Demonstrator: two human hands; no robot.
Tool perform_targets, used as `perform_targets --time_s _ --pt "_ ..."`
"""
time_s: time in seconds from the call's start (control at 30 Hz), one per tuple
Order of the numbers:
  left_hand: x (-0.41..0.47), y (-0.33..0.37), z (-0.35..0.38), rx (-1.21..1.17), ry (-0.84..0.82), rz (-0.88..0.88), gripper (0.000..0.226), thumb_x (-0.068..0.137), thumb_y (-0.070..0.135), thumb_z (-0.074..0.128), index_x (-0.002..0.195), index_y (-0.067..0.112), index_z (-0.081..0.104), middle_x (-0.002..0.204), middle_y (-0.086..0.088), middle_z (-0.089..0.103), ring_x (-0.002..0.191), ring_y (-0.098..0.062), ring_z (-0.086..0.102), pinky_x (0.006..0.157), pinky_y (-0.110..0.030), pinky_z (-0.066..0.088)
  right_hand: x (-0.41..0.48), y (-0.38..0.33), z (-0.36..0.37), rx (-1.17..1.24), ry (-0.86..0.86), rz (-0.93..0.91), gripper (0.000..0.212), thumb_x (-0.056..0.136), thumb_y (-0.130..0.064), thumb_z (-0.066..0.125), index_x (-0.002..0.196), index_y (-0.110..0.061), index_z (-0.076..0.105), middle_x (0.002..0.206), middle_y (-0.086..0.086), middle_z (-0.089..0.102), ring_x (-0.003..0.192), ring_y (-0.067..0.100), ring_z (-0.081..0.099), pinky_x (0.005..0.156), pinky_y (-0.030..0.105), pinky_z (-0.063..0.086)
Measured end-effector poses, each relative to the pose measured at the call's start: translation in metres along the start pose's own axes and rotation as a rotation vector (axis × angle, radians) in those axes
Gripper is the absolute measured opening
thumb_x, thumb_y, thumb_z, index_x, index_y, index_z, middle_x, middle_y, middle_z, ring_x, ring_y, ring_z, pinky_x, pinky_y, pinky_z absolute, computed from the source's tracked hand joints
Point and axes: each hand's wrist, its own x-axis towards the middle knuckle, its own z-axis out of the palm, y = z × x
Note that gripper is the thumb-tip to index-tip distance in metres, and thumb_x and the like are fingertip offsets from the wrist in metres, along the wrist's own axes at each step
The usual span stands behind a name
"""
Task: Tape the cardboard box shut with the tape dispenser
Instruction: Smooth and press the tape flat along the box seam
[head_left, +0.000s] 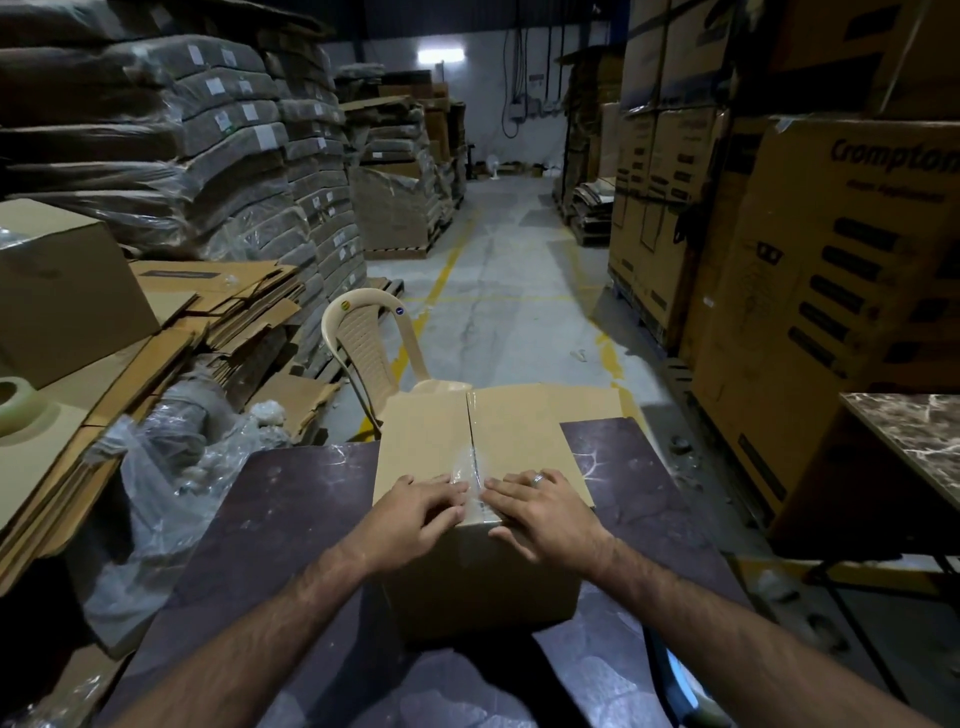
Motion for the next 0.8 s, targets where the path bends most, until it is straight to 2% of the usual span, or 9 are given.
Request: perform_targets --time_s 0.07,0.13,0.23,0.3,0.43,0.53,0.67,0.8 --pt "-0.011 0.0 0.011 0.199 0.036 0.016 0.053 0.091 0.053 0.05 0.138 0.028 0.046 0.149 0.012 0.042 0.14 -0.007 0.032 0.118 -0.041 0.024 -0.004 -0.002 0.01 -0.013 0.032 0.038 0.053 0.084 -0.055 0.046 0.125 -0.023 0.059 0.127 -0.003 0.064 0.103 0.02 0.063 0.081 0.037 0.05" --pt "-0.018 0.001 0.022 0.349 0.098 0.004 0.062 0.086 0.058 0.052 0.139 0.028 0.045 0.148 0.01 0.044 0.138 -0.01 0.038 0.116 -0.036 0.026 -0.007 -0.006 0.02 -0.024 0.094 0.053 0.056 0.079 -0.053 0.058 0.124 -0.02 0.06 0.126 0.0 0.064 0.099 0.021 0.063 0.081 0.037 0.049" --pt "-0.019 0.004 0.033 0.359 0.186 -0.016 0.061 0.076 0.057 0.066 0.125 0.023 0.059 0.132 0.005 0.061 0.124 -0.014 0.056 0.103 -0.037 0.043 -0.01 -0.012 0.03 -0.03 0.211 0.087 0.059 0.072 -0.052 0.068 0.119 -0.017 0.063 0.123 0.001 0.065 0.095 0.022 0.064 0.081 0.038 0.046" --pt "-0.02 0.004 0.037 0.367 0.222 0.011 0.06 0.068 0.054 0.076 0.117 0.021 0.064 0.126 0.005 0.066 0.117 -0.015 0.061 0.096 -0.038 0.05 -0.01 -0.014 0.034 -0.034 0.255 0.11 0.061 0.07 -0.055 0.069 0.118 -0.017 0.064 0.123 0.001 0.066 0.097 0.021 0.063 0.083 0.038 0.04" --pt "-0.021 0.008 0.043 0.44 0.236 0.021 0.079 0.052 0.053 0.086 0.118 0.017 0.06 0.123 0.001 0.067 0.114 -0.019 0.064 0.091 -0.042 0.053 -0.009 -0.015 0.043 -0.072 0.25 0.112 0.074 0.056 -0.054 0.077 0.118 -0.015 0.062 0.123 0.002 0.066 0.096 0.022 0.065 0.084 0.038 0.036" --pt "-0.021 0.011 0.046 0.49 0.236 0.006 0.093 0.042 0.056 0.088 0.118 0.014 0.056 0.121 -0.002 0.068 0.111 -0.021 0.065 0.086 -0.044 0.055 -0.009 -0.015 0.043 -0.085 0.216 0.102 0.086 0.044 -0.045 0.082 0.121 -0.015 0.056 0.123 0.002 0.065 0.096 0.022 0.065 0.084 0.037 0.034" --pt "-0.022 0.01 0.045 0.471 0.273 0.019 0.082 0.049 0.051 0.087 0.117 0.016 0.057 0.121 -0.001 0.068 0.11 -0.02 0.066 0.087 -0.043 0.054 -0.011 -0.014 0.041 -0.052 0.23 0.086 0.088 0.043 -0.039 0.083 0.122 -0.017 0.051 0.124 0.001 0.065 0.097 0.02 0.065 0.083 0.034 0.033" --pt "-0.023 0.008 0.047 0.474 0.304 0.04 0.071 0.057 0.045 0.086 0.117 0.016 0.062 0.123 -0.001 0.067 0.112 -0.019 0.065 0.09 -0.042 0.054 -0.014 -0.013 0.04 -0.044 0.288 0.065 0.074 0.053 -0.035 0.08 0.122 -0.017 0.058 0.126 0.0 0.064 0.099 0.02 0.062 0.083 0.033 0.034"
